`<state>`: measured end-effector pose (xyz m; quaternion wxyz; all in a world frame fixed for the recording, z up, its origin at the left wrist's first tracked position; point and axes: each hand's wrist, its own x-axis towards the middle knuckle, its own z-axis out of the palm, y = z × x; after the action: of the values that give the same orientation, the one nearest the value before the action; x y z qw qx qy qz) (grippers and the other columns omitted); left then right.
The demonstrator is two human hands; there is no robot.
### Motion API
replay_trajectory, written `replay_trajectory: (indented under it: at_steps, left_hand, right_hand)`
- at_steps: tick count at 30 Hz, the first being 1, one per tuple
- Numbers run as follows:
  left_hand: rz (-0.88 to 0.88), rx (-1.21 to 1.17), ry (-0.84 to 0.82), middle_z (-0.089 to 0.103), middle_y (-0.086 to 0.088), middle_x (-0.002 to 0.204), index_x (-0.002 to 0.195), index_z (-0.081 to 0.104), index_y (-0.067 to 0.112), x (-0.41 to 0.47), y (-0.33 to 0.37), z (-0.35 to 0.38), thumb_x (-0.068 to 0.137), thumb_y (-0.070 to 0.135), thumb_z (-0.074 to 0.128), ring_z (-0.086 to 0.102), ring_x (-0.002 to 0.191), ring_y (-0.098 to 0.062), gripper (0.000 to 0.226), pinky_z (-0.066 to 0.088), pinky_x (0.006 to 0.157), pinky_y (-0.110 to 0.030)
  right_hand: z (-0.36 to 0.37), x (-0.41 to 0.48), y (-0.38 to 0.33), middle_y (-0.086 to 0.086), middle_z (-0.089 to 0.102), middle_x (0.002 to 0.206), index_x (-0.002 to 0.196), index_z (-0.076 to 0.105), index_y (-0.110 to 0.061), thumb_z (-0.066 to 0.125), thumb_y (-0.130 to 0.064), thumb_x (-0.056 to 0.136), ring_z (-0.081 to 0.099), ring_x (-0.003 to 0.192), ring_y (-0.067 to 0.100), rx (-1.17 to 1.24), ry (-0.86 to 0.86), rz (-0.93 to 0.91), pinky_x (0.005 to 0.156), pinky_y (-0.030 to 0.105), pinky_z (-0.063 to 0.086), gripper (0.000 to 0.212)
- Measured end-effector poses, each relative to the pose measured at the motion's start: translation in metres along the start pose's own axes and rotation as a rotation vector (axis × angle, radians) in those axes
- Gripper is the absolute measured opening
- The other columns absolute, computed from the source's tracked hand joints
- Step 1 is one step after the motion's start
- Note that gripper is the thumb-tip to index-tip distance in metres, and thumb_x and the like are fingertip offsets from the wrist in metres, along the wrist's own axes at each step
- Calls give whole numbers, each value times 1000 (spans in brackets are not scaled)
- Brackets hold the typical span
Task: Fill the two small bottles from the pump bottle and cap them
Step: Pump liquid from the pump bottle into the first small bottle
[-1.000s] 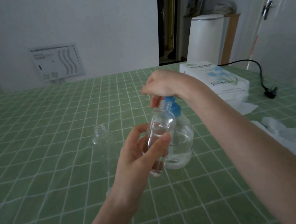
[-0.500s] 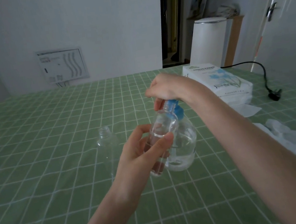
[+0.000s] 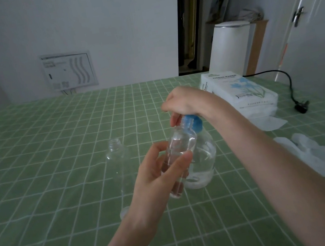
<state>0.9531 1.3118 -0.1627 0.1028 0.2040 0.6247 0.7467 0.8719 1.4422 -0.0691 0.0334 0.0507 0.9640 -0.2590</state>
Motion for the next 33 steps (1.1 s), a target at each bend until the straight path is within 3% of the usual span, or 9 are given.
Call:
replay_trajectory:
  at_steps: [4,9,13,19,27,30,33]
  left_hand:
    - [17,-9,2,67,-5,78,93,64,24,2,2,0,72,35,66,56,66,-17,24,43,50,-19]
    - [17,-20,-8,68,0,76,93,63,24,3,3,0,73,34,66,58,64,-13,23,44,50,-19]
    - [14,-24,-27,68,1,76,93,64,26,2,1,0,73,37,66,57,65,-14,23,44,51,-19]
    - [0,-10,-12,68,-2,78,91,64,27,0,-2,-1,71,38,66,58,66,-14,23,45,51,-18]
    - [35,-8,-16,66,3,71,92,64,28,2,0,0,73,38,66,56,63,-13,22,44,49,-18]
    - [24,-16,-16,68,3,74,92,63,29,2,0,1,73,38,66,59,63,-8,22,44,50,-15]
    - [27,-15,-23,67,1,74,93,63,29,2,-1,1,73,39,66,58,65,-11,23,43,52,-17]
  right_hand:
    - [-5,0,-3,13,72,102,119,61,-3,48,-25,94,68,98,28,16,40,-28,92,37,50,35]
    - [-5,2,-3,10,73,98,118,60,-6,48,-25,94,69,94,25,21,66,-19,82,32,50,33]
    - [-4,3,-1,10,70,104,124,56,-8,47,-26,93,65,97,24,10,57,-5,79,32,46,37]
    - [2,2,2,16,62,126,136,48,-4,45,-27,96,60,108,27,7,21,10,89,34,42,46]
    - [-7,2,-2,12,73,96,116,60,-4,48,-25,94,70,91,27,0,64,-8,73,29,49,33]
    - [-6,2,-3,14,74,95,114,61,-4,48,-26,93,71,92,29,21,57,-10,87,36,52,32]
    - [-5,2,-2,12,72,98,116,61,-5,48,-29,95,68,95,26,17,44,-1,91,35,48,34]
